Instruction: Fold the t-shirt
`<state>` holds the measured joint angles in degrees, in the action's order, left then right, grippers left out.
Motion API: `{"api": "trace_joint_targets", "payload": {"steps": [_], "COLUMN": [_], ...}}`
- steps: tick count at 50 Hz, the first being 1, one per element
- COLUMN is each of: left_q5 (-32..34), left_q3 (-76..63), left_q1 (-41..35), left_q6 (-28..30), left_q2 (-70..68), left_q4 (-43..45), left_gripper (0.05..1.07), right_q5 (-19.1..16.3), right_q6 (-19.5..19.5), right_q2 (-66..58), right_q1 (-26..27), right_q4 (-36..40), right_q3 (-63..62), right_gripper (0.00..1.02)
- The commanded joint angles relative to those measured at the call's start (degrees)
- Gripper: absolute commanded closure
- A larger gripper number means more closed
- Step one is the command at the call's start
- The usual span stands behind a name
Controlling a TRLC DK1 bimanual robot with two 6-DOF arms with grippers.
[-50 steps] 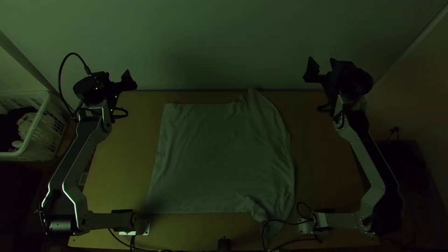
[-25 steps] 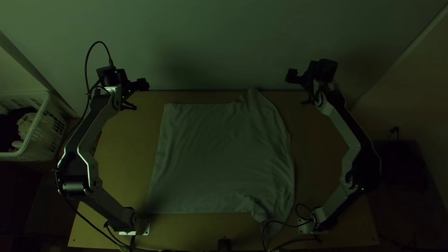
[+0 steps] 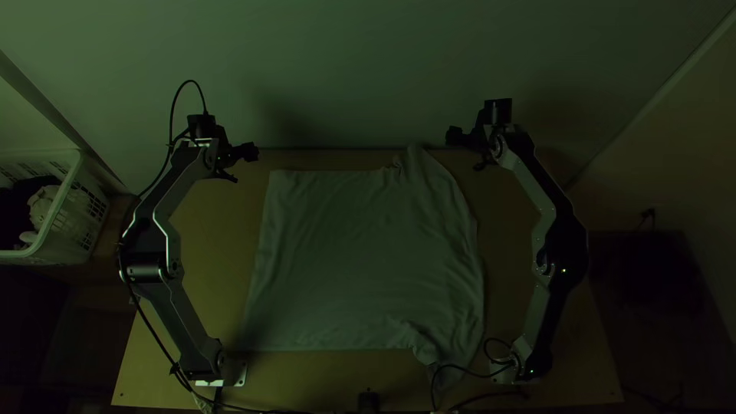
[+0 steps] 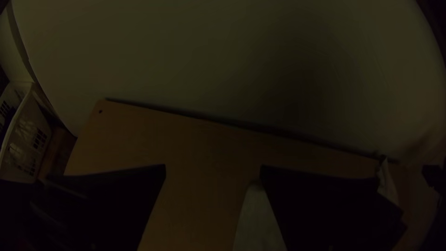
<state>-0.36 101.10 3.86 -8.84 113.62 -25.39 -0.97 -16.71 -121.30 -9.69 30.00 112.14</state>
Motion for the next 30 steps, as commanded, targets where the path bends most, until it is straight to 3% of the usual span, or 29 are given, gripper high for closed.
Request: {"api": "trace_joint_targets", "payload": {"steps": [1, 13, 21, 30], "left_q5": [0.62, 0.62, 0.62, 0.62], "left_q3": [4.63, 5.25, 5.16, 5.34], "left_q1": [-0.69, -1.05, -1.4, -1.92], "left_q6": [-0.74, -0.12, 0.49, 0.93], "left_q2": [2.83, 4.94, 6.0, 6.44], "left_q4": [-2.91, -3.27, -3.35, -3.27], "left_gripper": [0.1, 0.11, 0.11, 0.11], "right_q5": [-0.26, -0.35, -0.35, -0.35], "right_q6": [-3.33, -4.38, -4.38, -4.47], "right_q2": [-4.12, -10.01, -12.74, -15.2], "right_q1": [-0.33, -0.59, -0.94, -1.64], "right_q4": [4.19, 8.85, 8.94, 8.94], "right_q3": [4.05, 6.78, 7.13, 7.22], "right_gripper": [0.1, 0.23, 0.48, 0.48]}}
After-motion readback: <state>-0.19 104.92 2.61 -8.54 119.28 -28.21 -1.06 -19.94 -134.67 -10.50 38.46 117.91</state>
